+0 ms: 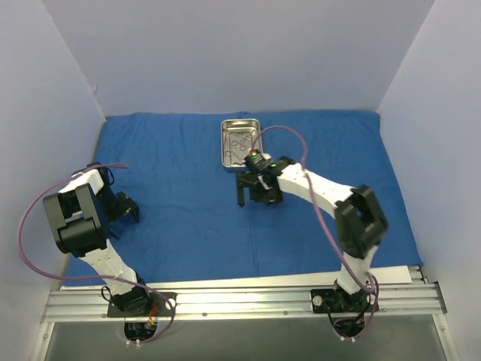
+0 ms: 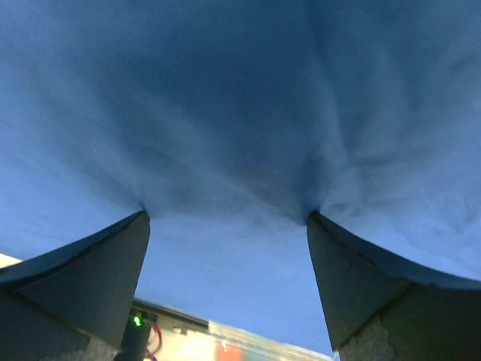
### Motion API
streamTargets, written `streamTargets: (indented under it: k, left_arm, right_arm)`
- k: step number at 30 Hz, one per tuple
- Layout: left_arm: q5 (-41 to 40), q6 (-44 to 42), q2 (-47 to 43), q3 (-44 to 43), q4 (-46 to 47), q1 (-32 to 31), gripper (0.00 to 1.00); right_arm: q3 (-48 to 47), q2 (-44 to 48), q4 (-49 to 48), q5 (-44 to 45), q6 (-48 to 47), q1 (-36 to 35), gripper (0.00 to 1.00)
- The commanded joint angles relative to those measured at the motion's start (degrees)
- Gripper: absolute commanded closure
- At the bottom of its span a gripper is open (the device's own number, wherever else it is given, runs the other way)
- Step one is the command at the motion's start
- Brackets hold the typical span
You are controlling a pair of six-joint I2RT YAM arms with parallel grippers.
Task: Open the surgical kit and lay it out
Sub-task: Smooth out the surgical kit at the center of the board.
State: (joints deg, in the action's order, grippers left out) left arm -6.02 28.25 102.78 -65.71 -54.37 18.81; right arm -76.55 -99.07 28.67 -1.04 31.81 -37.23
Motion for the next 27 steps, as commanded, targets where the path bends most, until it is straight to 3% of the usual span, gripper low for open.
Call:
streamTargets:
  k: [1, 9, 16, 20, 27]
  left_arm:
    - [-0.7, -0.6, 3.5, -0.5, 0.6, 3.7, 0.05]
    - [-2.8, -0.7, 5.7, -3.6, 0.0, 5.3, 0.05]
    - [-5.0, -1.0, 7.3, -5.4, -0.3, 5.4, 0.06]
    - [-5.7, -0.8, 7.7, -5.7, -0.7, 5.6, 0.06]
    - [-5.0, 0.0, 4.5, -0.4, 0.6, 6.7, 0.06]
  right_arm:
    - [-1.8, -8.4, 0.3, -1.8, -0.3, -4.6, 0.02]
    - [-2.3, -17.6, -1.0, -0.3, 0.1, -12.5, 0.02]
    - [0.4, -18.5, 1.0, -0.2, 1.2, -17.3, 0.02]
    - [1.0, -18.1, 1.1, -3.8, 1.7, -17.9, 0.02]
    - [1.8, -17.0, 2.2, -0.7, 1.8, -16.8, 0.02]
